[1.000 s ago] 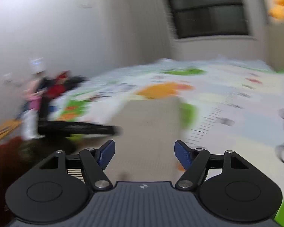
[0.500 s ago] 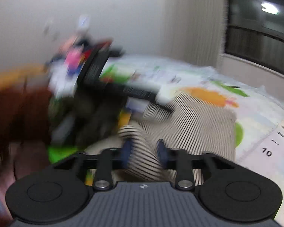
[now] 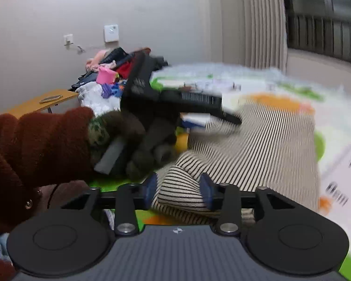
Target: Fold clothes
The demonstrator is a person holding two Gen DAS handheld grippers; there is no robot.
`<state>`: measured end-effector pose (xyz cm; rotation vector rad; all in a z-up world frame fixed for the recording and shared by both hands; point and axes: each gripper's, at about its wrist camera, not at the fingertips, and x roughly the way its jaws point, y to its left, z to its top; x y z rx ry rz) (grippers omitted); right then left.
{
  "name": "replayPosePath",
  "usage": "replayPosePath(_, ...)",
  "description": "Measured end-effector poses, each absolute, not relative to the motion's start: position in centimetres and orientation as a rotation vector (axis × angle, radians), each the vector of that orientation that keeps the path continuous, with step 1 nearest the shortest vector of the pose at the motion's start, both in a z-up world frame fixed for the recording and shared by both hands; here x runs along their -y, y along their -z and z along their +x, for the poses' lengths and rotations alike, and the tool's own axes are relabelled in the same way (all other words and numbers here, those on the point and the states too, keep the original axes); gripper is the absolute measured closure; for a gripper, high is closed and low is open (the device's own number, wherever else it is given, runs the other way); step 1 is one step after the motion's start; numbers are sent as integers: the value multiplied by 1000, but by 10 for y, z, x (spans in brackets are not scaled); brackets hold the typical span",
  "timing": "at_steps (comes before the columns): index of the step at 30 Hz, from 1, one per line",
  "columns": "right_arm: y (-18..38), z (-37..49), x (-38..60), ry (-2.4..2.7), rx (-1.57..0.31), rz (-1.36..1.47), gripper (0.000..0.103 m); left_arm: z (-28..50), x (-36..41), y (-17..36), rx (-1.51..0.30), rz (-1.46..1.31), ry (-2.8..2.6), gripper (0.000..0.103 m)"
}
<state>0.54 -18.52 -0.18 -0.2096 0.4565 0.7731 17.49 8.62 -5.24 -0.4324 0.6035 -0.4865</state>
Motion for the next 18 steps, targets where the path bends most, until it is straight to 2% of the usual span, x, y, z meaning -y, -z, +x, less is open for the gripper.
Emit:
replayPosePath(1,-1,1,183,-763,-433,-256,43,175,-86,52,-603,-432,486,0)
replayPosePath(2,-1,-2,180,-754,-419,-310,40,175,-86,52,-603,-432,486,0)
replayPosePath(6,20,-1,171,-721,-463,-438,38,174,-85,52,-603,-432,486,0)
replayPosePath(9,36,-8,159,-674,-421,-547,37,174,-85,52,-603,-430,485,0)
replayPosePath(18,34,-13,154,-690,-420,-575,30,173,-85,52,-605,-425,485,0)
